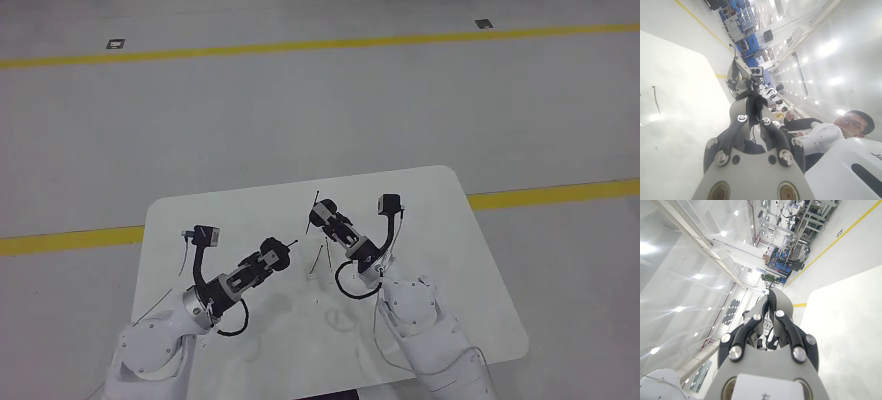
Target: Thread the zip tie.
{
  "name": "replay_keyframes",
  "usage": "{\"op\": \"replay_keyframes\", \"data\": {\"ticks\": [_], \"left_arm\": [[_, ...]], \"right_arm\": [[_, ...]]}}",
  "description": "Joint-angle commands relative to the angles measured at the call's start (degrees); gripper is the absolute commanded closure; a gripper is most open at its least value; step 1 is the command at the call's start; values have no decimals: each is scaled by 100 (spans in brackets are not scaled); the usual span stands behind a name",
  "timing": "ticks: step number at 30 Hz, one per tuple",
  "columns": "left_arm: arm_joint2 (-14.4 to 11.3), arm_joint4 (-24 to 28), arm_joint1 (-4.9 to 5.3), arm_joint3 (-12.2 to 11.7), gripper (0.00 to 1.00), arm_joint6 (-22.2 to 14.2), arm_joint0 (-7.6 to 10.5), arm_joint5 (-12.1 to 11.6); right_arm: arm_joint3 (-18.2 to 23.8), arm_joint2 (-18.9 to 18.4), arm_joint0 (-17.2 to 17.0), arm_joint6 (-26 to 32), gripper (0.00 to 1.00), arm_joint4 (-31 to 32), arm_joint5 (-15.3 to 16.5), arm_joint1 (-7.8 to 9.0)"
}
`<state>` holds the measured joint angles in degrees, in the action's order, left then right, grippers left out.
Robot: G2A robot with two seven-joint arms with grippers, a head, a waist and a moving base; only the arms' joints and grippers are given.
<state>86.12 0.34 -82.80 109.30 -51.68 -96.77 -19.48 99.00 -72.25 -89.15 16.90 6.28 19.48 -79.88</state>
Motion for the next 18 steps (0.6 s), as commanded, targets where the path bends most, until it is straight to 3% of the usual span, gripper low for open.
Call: {"op": "replay_keyframes", "data": {"ticks": [1, 14, 18], "left_arm": [[0, 2, -1, -2, 100, -3, 0, 0], [0, 2, -1, -2, 100, -3, 0, 0], [0, 2, -1, -2, 100, -3, 0, 0]], "right_arm": [[0, 0, 0, 0, 100, 0, 0, 0], [0, 0, 0, 0, 100, 0, 0, 0], [194, 30, -75, -413, 100, 354, 0, 9]]}}
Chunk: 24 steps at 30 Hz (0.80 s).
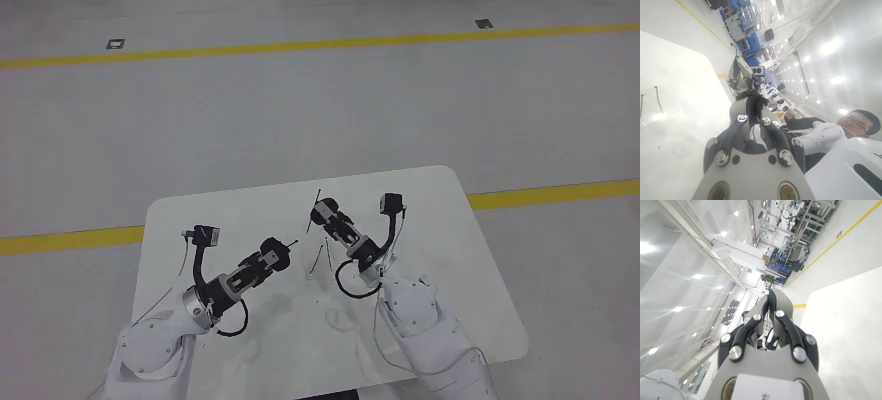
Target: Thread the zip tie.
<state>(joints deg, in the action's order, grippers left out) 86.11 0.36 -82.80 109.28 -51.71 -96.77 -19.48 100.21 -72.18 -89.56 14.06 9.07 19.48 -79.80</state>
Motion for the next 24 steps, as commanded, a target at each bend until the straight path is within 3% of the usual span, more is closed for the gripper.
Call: {"op": "replay_keyframes", "data": {"ticks": [1, 7, 17, 24], "left_arm": [[0, 0, 0, 0, 100, 0, 0, 0], [0, 0, 0, 0, 100, 0, 0, 0], [0, 0, 0, 0, 100, 0, 0, 0], [0, 0, 0, 0, 100, 0, 0, 0]], "right_arm": [[138, 39, -72, -230, 100, 104, 0, 4], [401, 163, -179, -713, 100, 501, 0, 64], [490, 558, -210, -1304, 100, 944, 0, 273], [501, 593, -212, -1338, 100, 960, 0, 292]]}}
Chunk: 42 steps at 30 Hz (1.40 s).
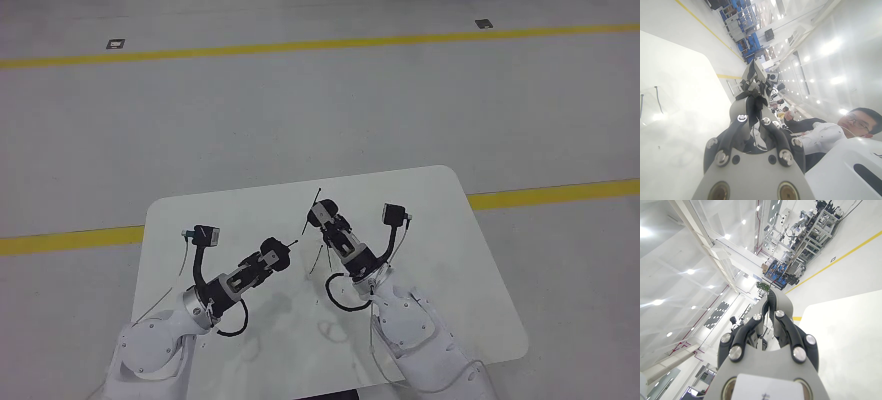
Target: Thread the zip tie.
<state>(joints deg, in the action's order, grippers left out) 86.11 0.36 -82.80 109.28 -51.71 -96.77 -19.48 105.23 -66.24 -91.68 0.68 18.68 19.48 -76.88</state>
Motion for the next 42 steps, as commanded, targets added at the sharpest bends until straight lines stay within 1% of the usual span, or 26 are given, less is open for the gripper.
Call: {"op": "replay_keyframes", "data": {"ticks": [1, 30, 32, 36, 42], "left_arm": [[0, 0, 0, 0, 100, 0, 0, 0], [0, 0, 0, 0, 100, 0, 0, 0], [0, 0, 0, 0, 100, 0, 0, 0], [0, 0, 0, 0, 100, 0, 0, 0], [0, 0, 0, 0, 100, 0, 0, 0]], "right_arm": [[0, 0, 0, 0, 100, 0, 0, 0], [0, 0, 0, 0, 100, 0, 0, 0], [16, -16, 3, -61, 100, 95, 0, 1], [198, 15, -60, -279, 100, 342, 0, 25], [285, 105, -216, -623, 100, 507, 0, 128]]}}
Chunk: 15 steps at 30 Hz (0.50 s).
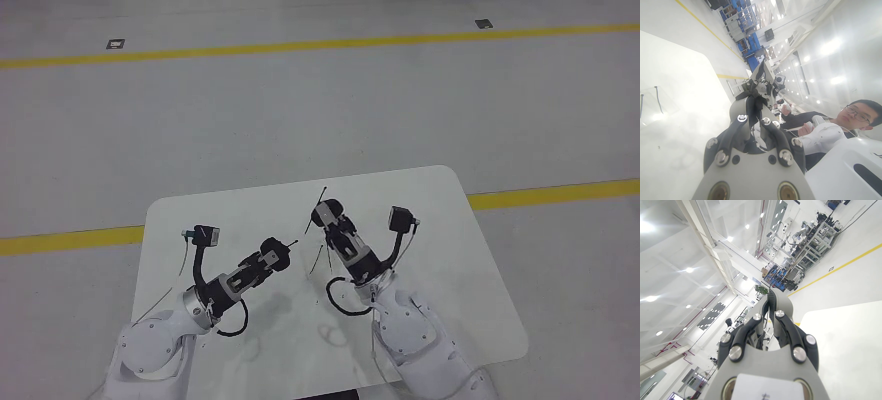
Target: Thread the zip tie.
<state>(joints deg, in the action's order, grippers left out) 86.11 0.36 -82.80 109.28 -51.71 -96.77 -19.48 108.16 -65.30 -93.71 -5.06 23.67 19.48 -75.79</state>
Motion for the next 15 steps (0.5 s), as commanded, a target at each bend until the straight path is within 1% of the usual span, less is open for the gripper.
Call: {"op": "replay_keyframes", "data": {"ticks": [1, 4, 6, 9, 13, 15], "left_arm": [[0, 0, 0, 0, 100, 0, 0, 0], [-61, 70, 8, -28, 100, 77, 14, 59], [-118, 405, 30, -89, 100, -3, 28, 30], [-104, 821, 77, -163, 100, -224, 56, 0], [-119, 1226, 122, -245, 100, -423, 91, 0], [-127, 1346, 138, -278, 100, -491, 120, 0]], "right_arm": [[-19, 21, -24, -102, 100, 19, 0, 38], [-50, 55, -31, -319, 100, 54, 0, 106], [-61, 90, -15, -489, 100, 98, 0, 157], [-39, 139, 11, -725, 100, 112, 0, 236], [9, 222, 41, -921, 100, 117, 0, 354], [38, 281, 60, -987, 100, 129, 0, 409]]}}
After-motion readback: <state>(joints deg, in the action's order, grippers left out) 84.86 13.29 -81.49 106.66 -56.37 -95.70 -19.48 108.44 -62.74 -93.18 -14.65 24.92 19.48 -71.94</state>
